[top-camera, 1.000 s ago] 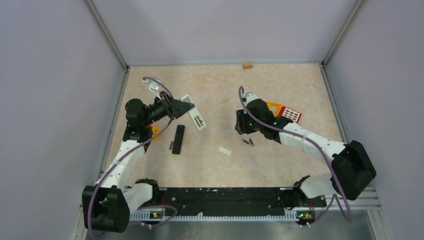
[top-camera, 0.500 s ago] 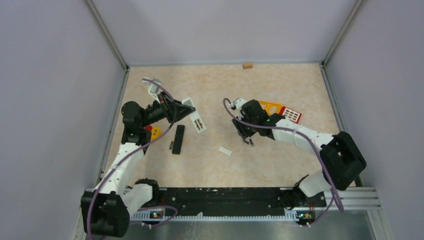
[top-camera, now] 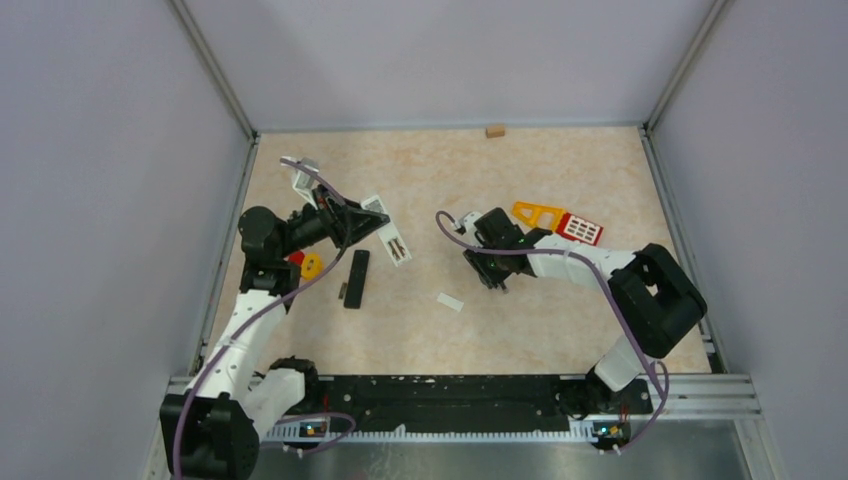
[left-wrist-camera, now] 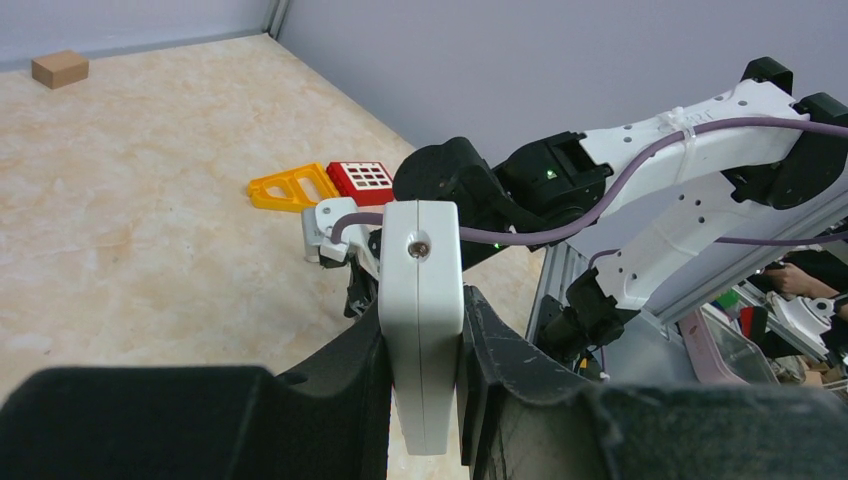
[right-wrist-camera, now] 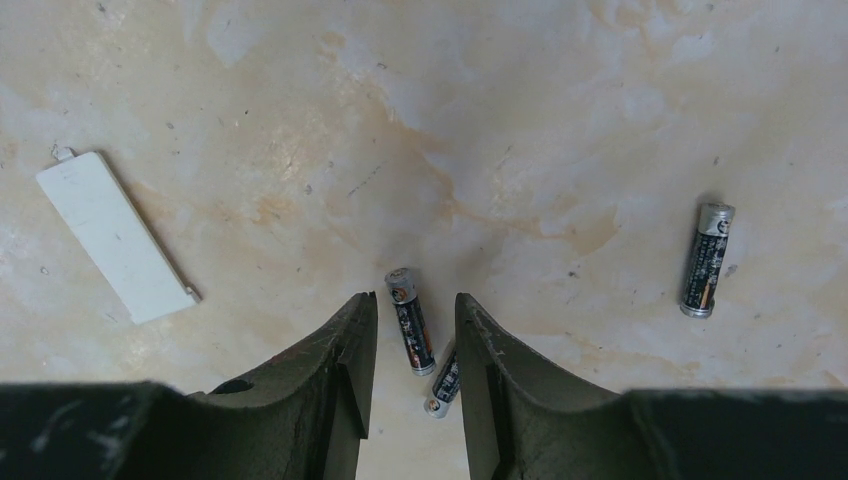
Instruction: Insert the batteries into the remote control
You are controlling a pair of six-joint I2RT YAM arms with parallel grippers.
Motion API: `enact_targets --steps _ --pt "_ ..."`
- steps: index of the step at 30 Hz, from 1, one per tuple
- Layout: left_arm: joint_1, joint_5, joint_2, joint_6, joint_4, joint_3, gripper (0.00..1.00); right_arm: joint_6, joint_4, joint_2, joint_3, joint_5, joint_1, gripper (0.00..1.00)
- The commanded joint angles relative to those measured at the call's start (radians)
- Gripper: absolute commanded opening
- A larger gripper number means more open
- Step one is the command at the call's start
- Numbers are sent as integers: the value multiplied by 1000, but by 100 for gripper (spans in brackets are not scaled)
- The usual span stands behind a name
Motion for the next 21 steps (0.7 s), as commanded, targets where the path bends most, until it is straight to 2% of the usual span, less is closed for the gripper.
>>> enact_targets --steps 1,10,14,18,21 --pt "-3 -14 -21 13 36 11 0 1 7 27 30 -10 -4 35" --pt "-3 -31 -19 15 24 16 0 29 -7 58 44 16 -3 26" --pt "-3 -44 -20 20 12 17 0 39 -7 52 50 29 -3 14" --pt "-3 -98 -15 24 -34 30 0 88 21 -10 51 56 -3 9" --pt "-3 -140 13 -8 -11 39 0 156 75 -103 45 42 -3 7"
